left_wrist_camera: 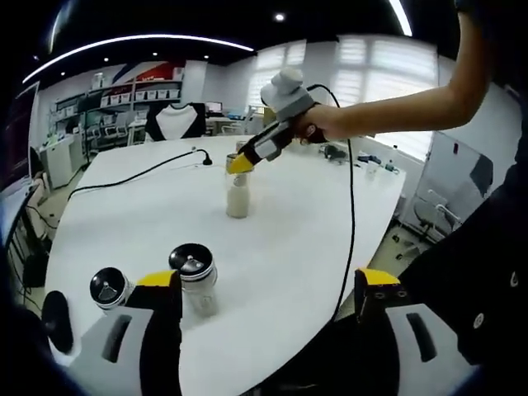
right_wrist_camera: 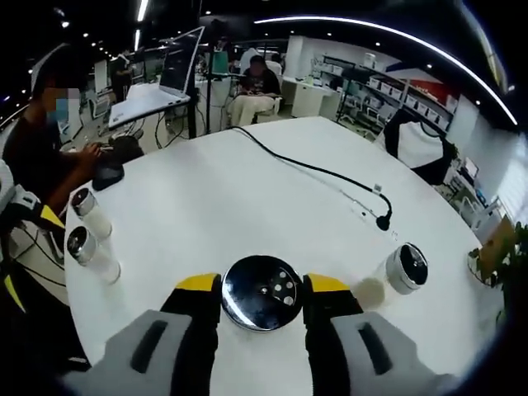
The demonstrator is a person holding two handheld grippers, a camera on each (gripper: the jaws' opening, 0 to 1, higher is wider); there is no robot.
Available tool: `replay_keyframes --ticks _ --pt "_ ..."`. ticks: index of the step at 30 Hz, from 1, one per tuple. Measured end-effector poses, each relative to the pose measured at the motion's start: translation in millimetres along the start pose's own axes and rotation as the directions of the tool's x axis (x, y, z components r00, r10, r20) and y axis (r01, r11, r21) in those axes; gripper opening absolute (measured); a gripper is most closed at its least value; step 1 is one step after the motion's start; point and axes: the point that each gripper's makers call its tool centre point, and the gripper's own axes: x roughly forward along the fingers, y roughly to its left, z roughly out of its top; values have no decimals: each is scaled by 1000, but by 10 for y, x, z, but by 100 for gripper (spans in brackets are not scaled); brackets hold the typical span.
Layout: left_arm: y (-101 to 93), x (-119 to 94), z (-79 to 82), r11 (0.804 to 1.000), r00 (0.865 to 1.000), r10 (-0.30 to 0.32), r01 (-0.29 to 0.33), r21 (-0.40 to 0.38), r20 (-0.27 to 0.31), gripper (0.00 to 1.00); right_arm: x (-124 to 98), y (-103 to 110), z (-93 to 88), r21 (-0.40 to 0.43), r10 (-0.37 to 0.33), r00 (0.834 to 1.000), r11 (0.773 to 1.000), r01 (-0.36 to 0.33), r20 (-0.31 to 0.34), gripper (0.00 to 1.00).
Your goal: Rotate the seasoning bottle until the label or dispensing opening points toward the visible target arrow and the bottle remains upright within the marked orientation range
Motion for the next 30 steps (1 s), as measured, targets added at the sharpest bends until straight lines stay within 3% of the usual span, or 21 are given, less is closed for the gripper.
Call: replay_keyframes --ticks 13,21,27,30 --pt "-215 -127 -79 997 997 -72 72 29 -2 90 -192 234 -125 26 -7 1000 1000 7 3 37" --pt "-338 -201 -121 993 994 -112 112 43 6 89 -349 507 -196 33 -7 1000 999 7 6 36" --pt "-460 -232 -235 983 984 -178 179 34 -19 89 -447 719 -252 38 -11 1000 999 11 5 36" --pt "-505 -301 -231 973 977 -211 213 87 -37 89 -460 776 -240 42 -15 1000 999 15 13 36"
